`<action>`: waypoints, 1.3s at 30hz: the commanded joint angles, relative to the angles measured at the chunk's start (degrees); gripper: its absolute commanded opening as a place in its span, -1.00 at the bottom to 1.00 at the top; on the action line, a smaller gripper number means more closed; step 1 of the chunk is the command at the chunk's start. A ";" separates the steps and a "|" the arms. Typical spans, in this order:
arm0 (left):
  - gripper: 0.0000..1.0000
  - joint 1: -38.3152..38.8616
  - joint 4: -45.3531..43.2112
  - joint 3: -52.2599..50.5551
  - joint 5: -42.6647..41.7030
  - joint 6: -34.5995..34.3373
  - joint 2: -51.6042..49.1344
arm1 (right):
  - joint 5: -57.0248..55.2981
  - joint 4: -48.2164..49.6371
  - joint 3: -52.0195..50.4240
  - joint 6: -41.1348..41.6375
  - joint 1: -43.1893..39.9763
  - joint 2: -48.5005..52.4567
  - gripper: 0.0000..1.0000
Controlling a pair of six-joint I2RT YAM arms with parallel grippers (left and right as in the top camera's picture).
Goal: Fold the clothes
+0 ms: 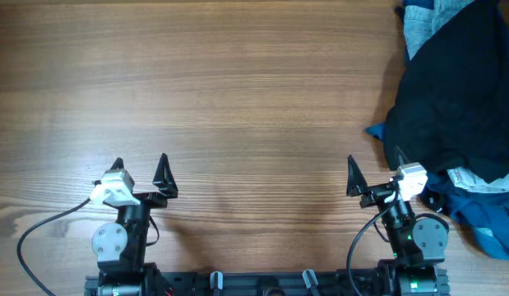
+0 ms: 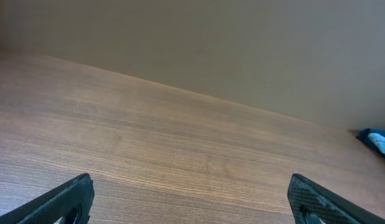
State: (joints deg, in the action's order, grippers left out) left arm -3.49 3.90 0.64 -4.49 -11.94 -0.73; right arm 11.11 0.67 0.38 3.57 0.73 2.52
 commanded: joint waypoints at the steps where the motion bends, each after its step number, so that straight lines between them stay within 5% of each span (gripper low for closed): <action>1: 1.00 0.07 0.24 -0.31 0.31 -0.55 0.35 | 0.11 0.20 -0.09 -0.52 0.39 -0.81 1.00; 27: 1.00 0.07 0.17 -0.31 0.24 -0.55 0.35 | 0.20 1.40 -0.09 -0.35 0.39 -0.81 0.99; 33: 0.99 0.07 -1.75 -0.31 -3.54 -0.59 0.35 | 1.14 2.78 -0.09 -0.35 0.39 -0.81 1.00; 39: 1.00 0.11 -6.71 0.94 -19.56 -3.43 -0.26 | 11.19 3.85 2.56 0.61 0.37 0.94 0.99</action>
State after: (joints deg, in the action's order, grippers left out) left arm -3.49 -2.57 0.49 -17.21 -12.51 -0.73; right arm 17.04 4.36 0.45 3.60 0.73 2.57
